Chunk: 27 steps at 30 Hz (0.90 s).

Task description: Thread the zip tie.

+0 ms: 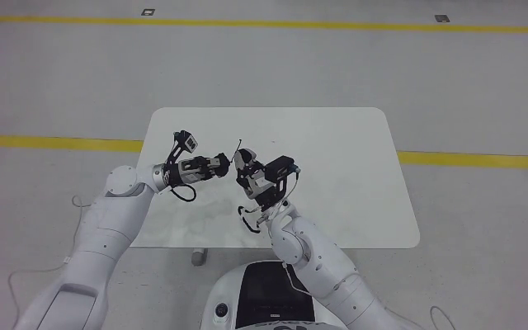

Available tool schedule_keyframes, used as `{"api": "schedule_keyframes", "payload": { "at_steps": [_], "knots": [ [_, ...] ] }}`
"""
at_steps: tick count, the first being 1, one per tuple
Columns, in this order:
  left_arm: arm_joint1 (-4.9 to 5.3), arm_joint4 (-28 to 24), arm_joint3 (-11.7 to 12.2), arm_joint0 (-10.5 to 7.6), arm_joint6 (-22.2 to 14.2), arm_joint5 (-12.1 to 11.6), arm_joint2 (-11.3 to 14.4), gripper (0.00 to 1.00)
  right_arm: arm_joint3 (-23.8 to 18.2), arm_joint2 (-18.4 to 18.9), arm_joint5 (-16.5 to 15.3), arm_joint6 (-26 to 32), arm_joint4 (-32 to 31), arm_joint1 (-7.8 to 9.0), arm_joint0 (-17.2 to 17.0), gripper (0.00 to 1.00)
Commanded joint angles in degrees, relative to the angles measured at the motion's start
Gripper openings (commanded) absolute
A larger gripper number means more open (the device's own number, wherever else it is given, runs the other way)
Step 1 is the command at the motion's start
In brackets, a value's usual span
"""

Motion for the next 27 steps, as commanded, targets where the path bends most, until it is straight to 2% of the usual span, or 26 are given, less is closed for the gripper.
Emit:
{"api": "schedule_keyframes", "payload": {
  "at_steps": [1, 27],
  "knots": [
    [0.0, 0.0, 0.0, 0.0, 0.0, 0.0, 0.0, 0.0, 0.0, 0.0, 0.0, 0.2, 0.0, 0.0, 0.0, 0.0],
    [0.0, 0.0, 0.0, 0.0, 0.0, 0.0, 0.0, 0.0, 0.5, 0.0, 0.7, -0.3, -1.4, -0.21, 0.2, 0.0]
  ]
}}
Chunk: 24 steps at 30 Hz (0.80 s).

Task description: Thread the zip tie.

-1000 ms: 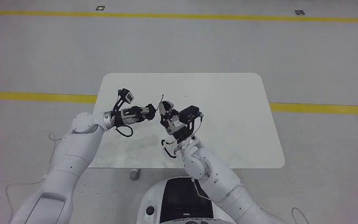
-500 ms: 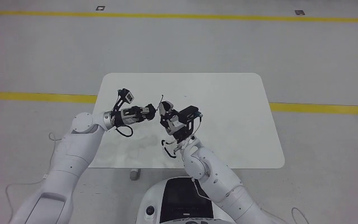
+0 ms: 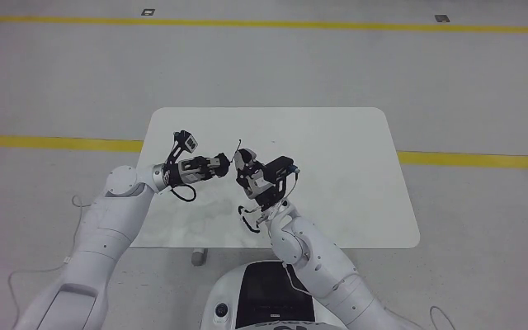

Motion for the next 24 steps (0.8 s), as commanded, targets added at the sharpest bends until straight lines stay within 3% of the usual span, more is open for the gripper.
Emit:
{"api": "schedule_keyframes", "payload": {
  "at_steps": [1, 24],
  "knots": [
    [0.0, 0.0, 0.0, 0.0, 0.0, 0.0, 0.0, 0.0, 0.1, 0.0, 0.1, 0.1, 0.0, -0.02, 0.1, 0.0],
    [0.0, 0.0, 0.0, 0.0, 0.0, 0.0, 0.0, 0.0, -0.1, -0.1, -0.1, -0.6, -1.3, -0.11, -0.2, 0.0]
  ]
}}
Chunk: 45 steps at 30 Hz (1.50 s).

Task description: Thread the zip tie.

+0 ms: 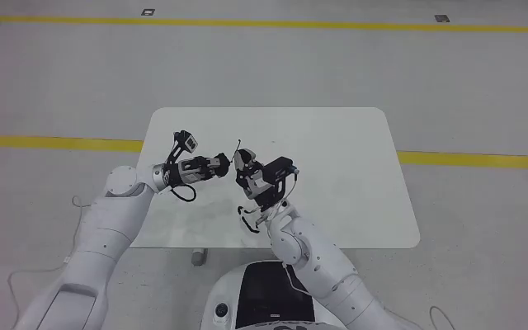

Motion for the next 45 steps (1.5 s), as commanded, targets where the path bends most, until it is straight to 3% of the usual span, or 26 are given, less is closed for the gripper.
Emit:
{"api": "schedule_keyframes", "payload": {
  "at_steps": [1, 17, 23, 30, 45],
  "knots": [
    [0.0, 0.0, 0.0, 0.0, 0.0, 0.0, 0.0, 0.0, -0.1, -0.1, 0.0, -0.1, -0.3, 0.0, -0.1, 0.0],
    [0.0, 0.0, 0.0, 0.0, 0.0, 0.0, 0.0, 0.0, -1.4, -0.3, 0.1, -0.6, -1.5, 0.08, -0.5, 0.0],
    [0.0, 0.0, 0.0, 0.0, 0.0, 0.0, 0.0, 0.0, -3.2, -2.4, 6.5, -2.9, -8.4, -0.07, -2.4, 0.0],
    [0.0, 0.0, 0.0, 0.0, 0.0, 0.0, 0.0, 0.0, -2.9, -4.4, 12.2, -2.7, -13.6, -0.51, -2.3, 0.0],
    [0.0, 0.0, 0.0, 0.0, 0.0, 0.0, 0.0, 0.0, 0.1, -5.7, 18.1, -3.7, -16.5, -1.69, -0.5, 0.0]
  ]
}}
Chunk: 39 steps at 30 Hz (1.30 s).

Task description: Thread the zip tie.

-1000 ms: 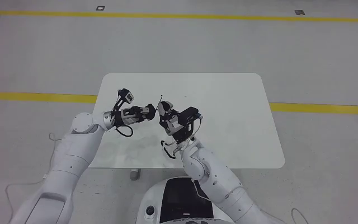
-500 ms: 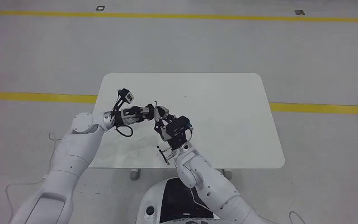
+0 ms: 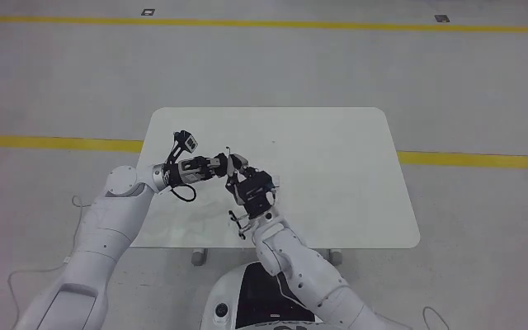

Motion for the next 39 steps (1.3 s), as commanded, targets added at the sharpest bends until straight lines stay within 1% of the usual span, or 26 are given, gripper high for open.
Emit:
{"api": "schedule_keyframes", "payload": {
  "at_steps": [1, 14, 31, 39],
  "knots": [
    [0.0, 0.0, 0.0, 0.0, 0.0, 0.0, 0.0, 0.0, 0.3, -0.1, 0.4, 0.0, -0.2, -0.11, 0.2, 0.0],
    [0.0, 0.0, 0.0, 0.0, 0.0, 0.0, 0.0, 0.0, 1.6, 0.2, 2.4, -0.9, -1.2, -0.67, 0.4, 0.0],
    [0.0, 0.0, 0.0, 0.0, 0.0, 0.0, 0.0, 0.0, 2.4, 0.8, 1.8, -1.9, -1.2, -1.18, 0.3, 0.0],
    [0.0, 0.0, 0.0, 0.0, 0.0, 0.0, 0.0, 0.0, 2.8, 1.0, 1.6, -1.5, -1.4, -1.38, 0.4, 0.0]
  ]
}}
